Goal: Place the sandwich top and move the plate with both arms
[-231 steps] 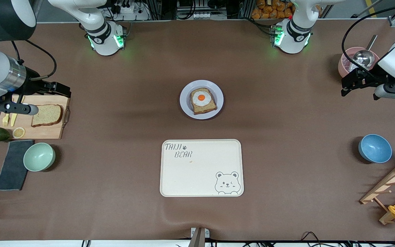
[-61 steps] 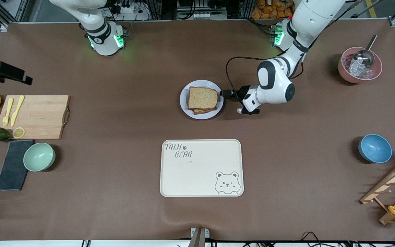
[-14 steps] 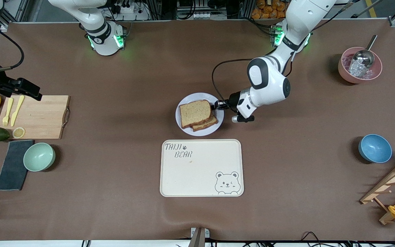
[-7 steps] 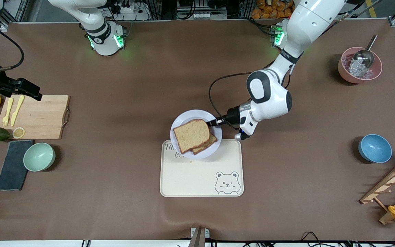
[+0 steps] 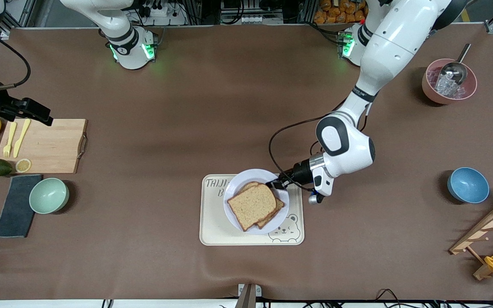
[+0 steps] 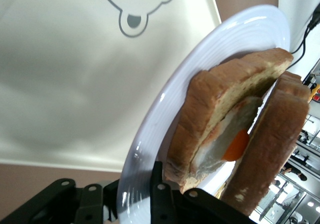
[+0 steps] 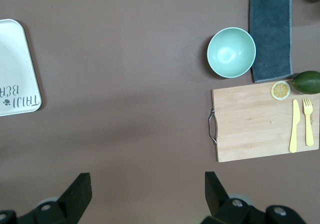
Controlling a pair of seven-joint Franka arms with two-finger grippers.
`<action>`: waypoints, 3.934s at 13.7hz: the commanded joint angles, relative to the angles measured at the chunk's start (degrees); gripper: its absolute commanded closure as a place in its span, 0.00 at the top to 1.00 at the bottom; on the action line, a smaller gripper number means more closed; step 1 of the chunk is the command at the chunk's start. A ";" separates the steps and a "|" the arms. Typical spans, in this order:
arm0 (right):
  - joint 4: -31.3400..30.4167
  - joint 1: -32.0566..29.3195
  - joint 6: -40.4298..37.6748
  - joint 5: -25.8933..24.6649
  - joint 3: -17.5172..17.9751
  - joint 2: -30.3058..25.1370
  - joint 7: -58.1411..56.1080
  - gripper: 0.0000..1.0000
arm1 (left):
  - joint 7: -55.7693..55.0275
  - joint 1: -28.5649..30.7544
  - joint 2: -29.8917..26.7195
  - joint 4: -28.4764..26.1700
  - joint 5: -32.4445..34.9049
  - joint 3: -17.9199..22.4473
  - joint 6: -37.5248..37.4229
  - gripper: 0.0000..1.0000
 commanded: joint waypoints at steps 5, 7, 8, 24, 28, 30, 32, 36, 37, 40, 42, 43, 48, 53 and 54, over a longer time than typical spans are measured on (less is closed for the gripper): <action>-0.25 -0.93 -0.04 -0.22 0.44 -0.16 0.27 1.00 | -1.71 -3.09 7.43 8.69 -0.61 0.37 5.94 0.00; -0.25 -0.93 -0.04 -0.22 0.44 -0.16 0.27 1.00 | -1.71 -4.50 8.14 9.14 -0.61 1.85 6.21 0.00; -0.25 -0.93 -0.04 -0.22 0.44 -0.16 0.27 1.00 | -1.71 -5.55 8.41 9.22 -0.69 2.56 6.21 0.00; -0.42 -0.93 0.23 -0.22 0.44 -0.16 0.27 1.00 | -1.36 -6.79 7.97 8.79 -0.78 3.18 6.30 1.00; -0.42 -0.93 0.23 -0.13 0.44 -0.16 0.27 1.00 | -2.67 -6.08 4.11 5.63 -0.78 3.10 6.21 1.00; -0.42 -1.02 0.14 -0.13 0.44 -0.16 0.27 1.00 | -5.30 -6.00 2.35 4.57 -0.78 3.18 6.30 1.00; -0.42 -0.93 0.14 -0.13 0.44 -0.07 0.27 1.00 | -5.40 -5.12 -1.06 1.51 -0.69 3.27 6.30 1.00; -0.42 -0.93 0.05 -0.13 0.44 -0.16 0.27 1.00 | -5.31 -4.33 -8.19 -3.95 -0.26 6.60 6.30 1.00; -0.42 -0.93 0.05 -0.13 0.44 -0.07 0.27 1.00 | -5.31 -4.33 -10.12 -5.61 1.75 7.48 6.30 1.00; -0.42 -0.93 0.05 -0.13 0.44 -0.16 0.27 1.00 | -5.49 -3.10 -16.88 -12.29 6.33 9.07 6.30 1.00; -0.42 -0.93 0.05 -0.13 0.44 -0.16 0.27 1.00 | -5.49 -0.82 -19.70 -14.93 9.75 9.42 6.12 1.00; -0.42 -0.93 -0.04 -0.13 0.44 -0.16 0.27 1.00 | -5.49 1.02 -20.06 -15.21 11.42 9.34 5.86 1.00; -0.42 -0.93 0.05 -0.13 0.44 -0.07 0.27 1.00 | -5.49 5.59 -26.46 -20.73 18.35 9.42 5.42 1.00; -0.42 -1.02 -0.04 -0.13 0.44 0.02 0.27 1.00 | -5.84 14.81 -35.61 -24.18 31.71 9.42 -8.25 1.00; -0.42 -1.02 -0.04 -0.13 0.44 0.02 0.27 1.00 | -5.84 17.01 -37.02 -24.00 35.39 9.42 -11.69 1.00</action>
